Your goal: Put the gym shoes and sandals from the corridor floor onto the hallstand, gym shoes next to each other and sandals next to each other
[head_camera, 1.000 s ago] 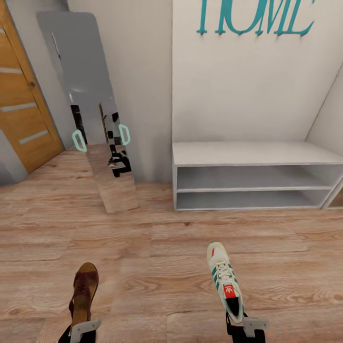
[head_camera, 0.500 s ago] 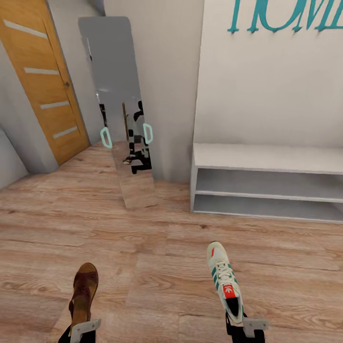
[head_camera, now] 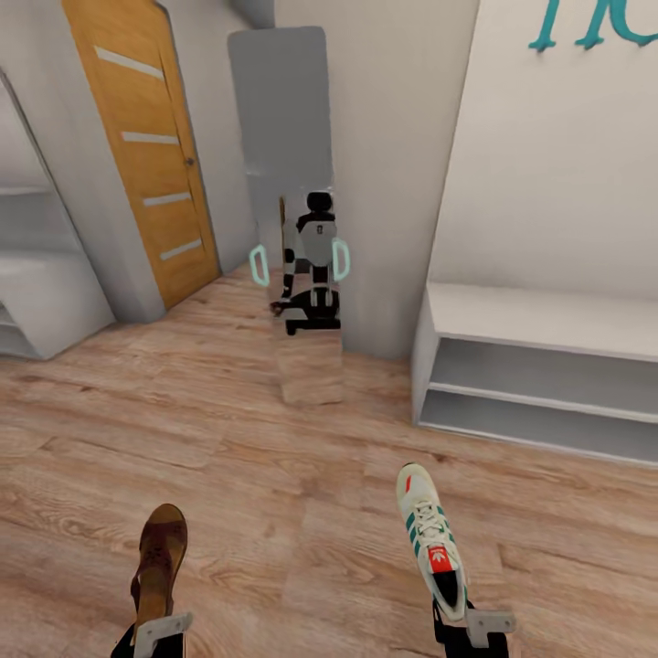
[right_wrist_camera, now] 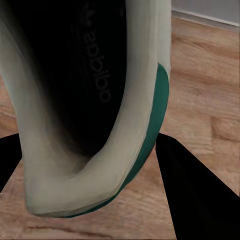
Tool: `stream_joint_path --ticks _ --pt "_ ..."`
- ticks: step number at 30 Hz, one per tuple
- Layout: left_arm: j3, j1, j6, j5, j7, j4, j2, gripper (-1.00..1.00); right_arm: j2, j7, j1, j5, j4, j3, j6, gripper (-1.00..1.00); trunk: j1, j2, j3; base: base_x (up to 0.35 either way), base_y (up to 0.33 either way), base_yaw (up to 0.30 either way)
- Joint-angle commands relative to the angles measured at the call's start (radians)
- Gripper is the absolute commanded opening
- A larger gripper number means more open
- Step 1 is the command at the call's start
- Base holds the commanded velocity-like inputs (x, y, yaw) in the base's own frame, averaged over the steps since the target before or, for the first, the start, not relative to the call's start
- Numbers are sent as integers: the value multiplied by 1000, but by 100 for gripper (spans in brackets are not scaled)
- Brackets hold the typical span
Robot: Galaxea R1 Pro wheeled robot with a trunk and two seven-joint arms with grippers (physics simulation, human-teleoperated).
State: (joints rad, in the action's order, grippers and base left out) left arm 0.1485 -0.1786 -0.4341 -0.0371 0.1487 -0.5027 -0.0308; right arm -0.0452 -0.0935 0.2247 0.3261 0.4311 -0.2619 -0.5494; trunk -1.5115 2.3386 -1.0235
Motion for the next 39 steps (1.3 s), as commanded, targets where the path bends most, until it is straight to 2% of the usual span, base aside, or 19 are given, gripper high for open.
stream_joint_path --ticks 1,15,39 --pt "0 -1 -3 -7 4 1 0 -100 -1 -5 1 10 0 -5 -3 -100 0 0 -1 272 192 280" --pt "0 -1 -11 -6 3 1 0 -100 -1 -5 1 10 0 -5 -3 -100 0 0 -2 273 204 280" --pt "0 -1 -10 -3 3 1 0 -100 -1 -5 1 11 0 -5 -3 -100 0 0 -22 251 208 264"
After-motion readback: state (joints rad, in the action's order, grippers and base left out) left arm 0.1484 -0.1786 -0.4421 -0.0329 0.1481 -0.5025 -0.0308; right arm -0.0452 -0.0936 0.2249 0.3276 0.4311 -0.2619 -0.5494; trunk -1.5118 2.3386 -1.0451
